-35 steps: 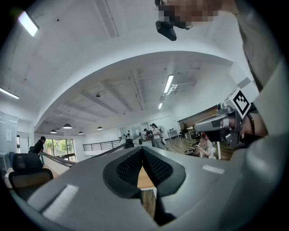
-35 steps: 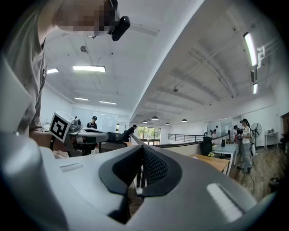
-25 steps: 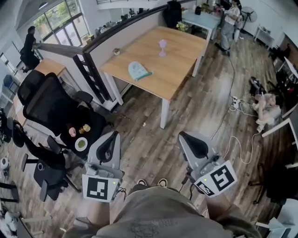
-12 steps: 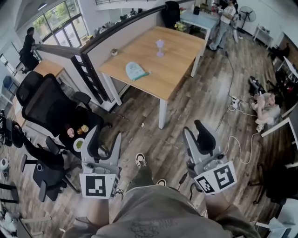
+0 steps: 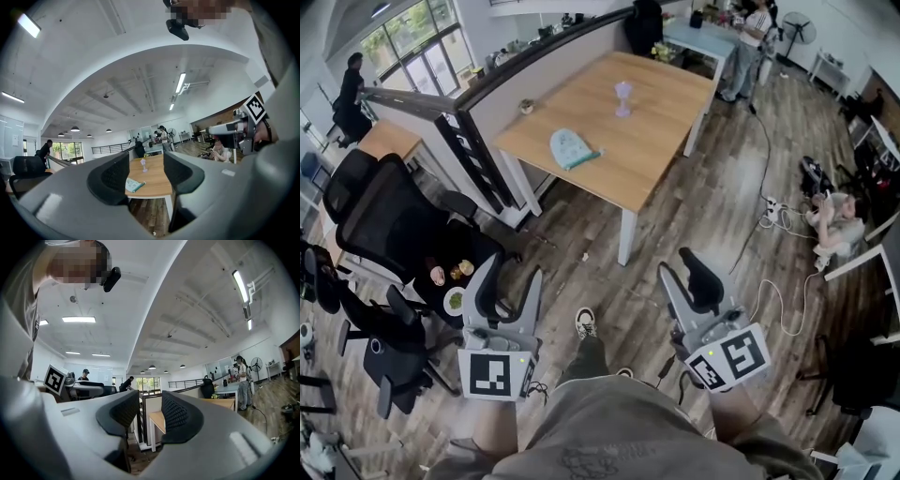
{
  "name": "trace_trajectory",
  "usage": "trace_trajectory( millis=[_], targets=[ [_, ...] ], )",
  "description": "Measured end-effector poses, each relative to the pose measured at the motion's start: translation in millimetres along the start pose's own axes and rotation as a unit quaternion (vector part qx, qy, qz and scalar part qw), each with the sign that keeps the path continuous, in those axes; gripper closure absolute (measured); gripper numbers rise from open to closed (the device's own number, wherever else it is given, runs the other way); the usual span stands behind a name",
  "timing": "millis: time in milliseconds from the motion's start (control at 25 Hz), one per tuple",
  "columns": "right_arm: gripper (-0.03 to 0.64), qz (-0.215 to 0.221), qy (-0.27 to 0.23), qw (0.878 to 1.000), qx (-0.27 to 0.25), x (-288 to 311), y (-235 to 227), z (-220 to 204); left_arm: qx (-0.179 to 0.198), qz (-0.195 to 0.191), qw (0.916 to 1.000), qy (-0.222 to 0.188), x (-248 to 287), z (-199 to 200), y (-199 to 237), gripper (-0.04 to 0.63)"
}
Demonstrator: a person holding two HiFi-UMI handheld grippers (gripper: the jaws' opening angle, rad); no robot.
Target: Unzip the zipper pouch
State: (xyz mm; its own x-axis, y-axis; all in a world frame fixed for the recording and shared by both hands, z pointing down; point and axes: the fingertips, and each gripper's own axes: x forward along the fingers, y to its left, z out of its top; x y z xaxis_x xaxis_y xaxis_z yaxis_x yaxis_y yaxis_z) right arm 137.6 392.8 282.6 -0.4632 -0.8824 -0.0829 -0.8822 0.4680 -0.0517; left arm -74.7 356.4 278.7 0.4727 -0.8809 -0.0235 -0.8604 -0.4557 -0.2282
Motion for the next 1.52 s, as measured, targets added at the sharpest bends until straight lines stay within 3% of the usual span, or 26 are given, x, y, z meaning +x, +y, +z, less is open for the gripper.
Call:
trace_trajectory(
  millis=[80,840,1040,1160,1320,1520],
  targets=[
    [0.483,-0.001,0.007,1.000,0.002,20.4,-6.2,-4.9,0.000,-0.001,1.0000,0.006,15.1,-7.0,11.3,0.395],
    [0.483,-0.002,0.059,0.998,0.005,283.1,-64.5,-33.3,-0.014,-0.017,0.9993,0.029,212.9,-55.7,183.8,0.394],
    [0.483,0.004,0.075,0.997,0.006,327.9,-72.9,-38.8,-0.025,-0.022,0.9992,0.024,242.9,-64.2,208.5,0.394],
    [0.483,0.005,0.079,0.997,0.004,347.4,-80.5,-40.1,-0.034,-0.023,0.9977,0.054,255.6,-76.7,219.0,0.394],
    [0.483,0.004,0.083,0.997,0.007,366.9,-96.6,-46.2,-0.029,-0.019,0.9988,0.035,278.4,-81.7,230.4,0.408],
    [0.483,0.014,0.089,0.996,0.016,390.6,-124.8,-55.4,-0.023,-0.009,0.9987,0.044,310.8,-87.8,236.1,0.408]
  ],
)
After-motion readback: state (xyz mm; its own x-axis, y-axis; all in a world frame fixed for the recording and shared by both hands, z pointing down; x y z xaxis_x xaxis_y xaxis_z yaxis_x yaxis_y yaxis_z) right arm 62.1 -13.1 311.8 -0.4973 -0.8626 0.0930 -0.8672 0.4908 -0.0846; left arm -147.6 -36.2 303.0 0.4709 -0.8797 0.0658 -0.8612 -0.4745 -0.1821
